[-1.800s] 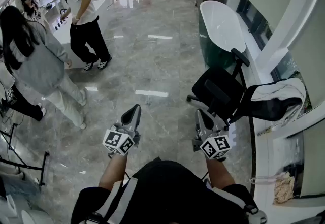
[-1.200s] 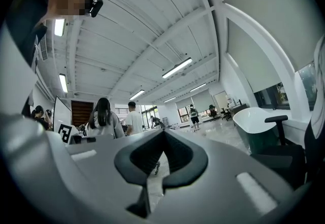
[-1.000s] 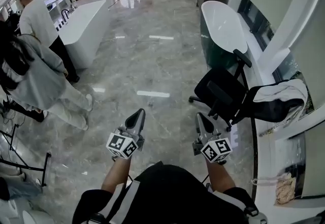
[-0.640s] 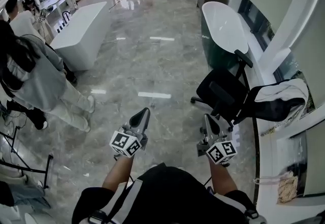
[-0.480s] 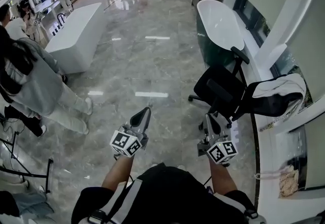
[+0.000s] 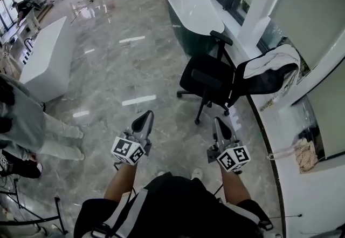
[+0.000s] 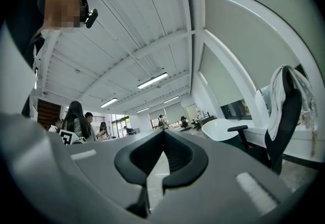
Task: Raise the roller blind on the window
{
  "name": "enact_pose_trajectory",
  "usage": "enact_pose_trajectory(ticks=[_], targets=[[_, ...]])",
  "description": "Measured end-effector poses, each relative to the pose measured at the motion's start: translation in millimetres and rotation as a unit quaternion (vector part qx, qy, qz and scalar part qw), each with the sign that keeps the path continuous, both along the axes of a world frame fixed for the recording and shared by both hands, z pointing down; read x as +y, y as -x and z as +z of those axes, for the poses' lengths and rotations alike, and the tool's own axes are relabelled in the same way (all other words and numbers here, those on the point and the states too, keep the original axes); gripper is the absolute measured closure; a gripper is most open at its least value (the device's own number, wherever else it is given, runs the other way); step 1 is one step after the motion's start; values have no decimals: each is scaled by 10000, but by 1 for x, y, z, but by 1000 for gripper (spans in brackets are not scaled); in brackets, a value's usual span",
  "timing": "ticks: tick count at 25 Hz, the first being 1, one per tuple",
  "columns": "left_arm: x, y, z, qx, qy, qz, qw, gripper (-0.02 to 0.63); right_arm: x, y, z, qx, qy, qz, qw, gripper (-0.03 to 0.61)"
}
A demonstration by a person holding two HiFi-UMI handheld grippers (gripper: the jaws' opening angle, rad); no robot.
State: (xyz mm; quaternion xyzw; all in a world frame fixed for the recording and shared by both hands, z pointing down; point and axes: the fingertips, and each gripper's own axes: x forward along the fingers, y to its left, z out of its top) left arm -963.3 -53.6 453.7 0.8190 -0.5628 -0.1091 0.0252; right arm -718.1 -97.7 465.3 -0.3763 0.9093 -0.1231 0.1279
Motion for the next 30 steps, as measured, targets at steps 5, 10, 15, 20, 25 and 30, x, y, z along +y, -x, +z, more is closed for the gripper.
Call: enact_pose_trajectory(ticks=[5, 10, 15, 20, 25, 30], targets=[[-23, -47, 1, -6, 7, 425, 9991, 612, -2, -52, -5, -83, -30, 459, 9989, 578], [-48, -116, -4, 49, -85, 889, 9960, 612, -9, -114, -12, -42, -129, 835, 9964, 578], [-67, -186, -12, 49, -173, 1427, 9896, 612, -6, -182, -18, -69, -222, 1354, 9905, 578], [-80, -258, -10, 38, -185, 1944, 9807, 612, 9, -252, -14, -123, -193, 1876, 9820, 578], [-82, -331, -6, 38, -136, 2548, 9669, 612, 32, -316, -6, -189, -122, 2421, 9700, 578], [-73, -398, 5, -47, 28, 3152, 9490, 612, 65, -364, 5, -136, -51, 2994, 9540, 578]])
